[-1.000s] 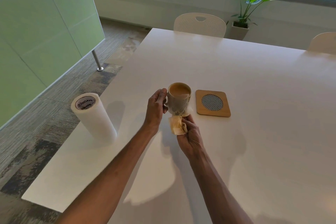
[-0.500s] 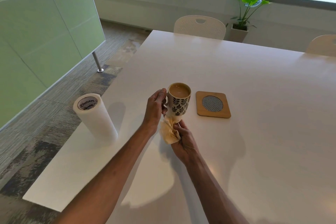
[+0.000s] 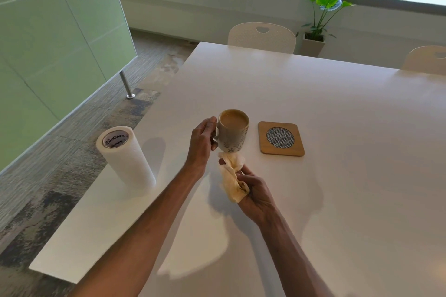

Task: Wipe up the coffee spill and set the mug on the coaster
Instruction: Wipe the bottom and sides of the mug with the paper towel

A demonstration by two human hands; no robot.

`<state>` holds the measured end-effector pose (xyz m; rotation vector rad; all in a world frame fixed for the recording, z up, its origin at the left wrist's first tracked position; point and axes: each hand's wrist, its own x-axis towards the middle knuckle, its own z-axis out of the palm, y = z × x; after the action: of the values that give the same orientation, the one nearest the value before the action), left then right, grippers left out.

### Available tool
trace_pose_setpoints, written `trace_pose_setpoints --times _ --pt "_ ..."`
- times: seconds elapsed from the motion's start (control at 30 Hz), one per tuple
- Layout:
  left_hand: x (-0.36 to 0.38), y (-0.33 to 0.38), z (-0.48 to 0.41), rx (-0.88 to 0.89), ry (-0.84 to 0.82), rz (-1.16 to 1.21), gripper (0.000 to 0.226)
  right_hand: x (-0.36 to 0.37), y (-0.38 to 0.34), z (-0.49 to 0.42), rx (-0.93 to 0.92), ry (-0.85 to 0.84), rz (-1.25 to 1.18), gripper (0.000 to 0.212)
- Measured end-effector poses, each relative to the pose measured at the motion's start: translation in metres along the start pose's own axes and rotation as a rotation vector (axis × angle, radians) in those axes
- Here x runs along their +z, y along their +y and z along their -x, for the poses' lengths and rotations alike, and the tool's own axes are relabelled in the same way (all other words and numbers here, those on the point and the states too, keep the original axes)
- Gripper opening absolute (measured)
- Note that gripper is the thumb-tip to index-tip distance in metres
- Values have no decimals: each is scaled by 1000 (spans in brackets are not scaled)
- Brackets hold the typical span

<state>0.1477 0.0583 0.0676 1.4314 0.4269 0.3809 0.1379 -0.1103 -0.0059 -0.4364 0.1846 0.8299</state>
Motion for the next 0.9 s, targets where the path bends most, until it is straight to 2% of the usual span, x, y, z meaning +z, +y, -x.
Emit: trace_pose_setpoints --times 0.17,0.33,0.43,0.53,0.6,0.63,0.7,0.8,0.9 --pt "-1 -1 -2 -8 -9 32 33 -7 -23 20 -92 29 168 57" --pt "-1 -1 1 0 -24 64 40 -2 -50 21 -484 167 429 46" --pt "-1 -1 2 2 -30 63 38 10 -63 16 -643 238 606 36" --pt "0 0 3 5 -34 69 38 21 -71 10 -693 241 705 34" --pt "-1 1 3 9 -39 71 38 28 -73 7 -713 224 753 42" --pt "-1 1 3 11 -43 68 38 32 -74 5 -732 258 819 39" --pt "-2 1 2 11 -40 66 38 36 -76 0 -812 364 998 15" --pt "-3 1 1 10 -29 70 38 40 -74 -8 -937 419 1217 48" --pt "-4 0 1 6 -25 73 39 46 -67 -13 -1034 505 1336 50"
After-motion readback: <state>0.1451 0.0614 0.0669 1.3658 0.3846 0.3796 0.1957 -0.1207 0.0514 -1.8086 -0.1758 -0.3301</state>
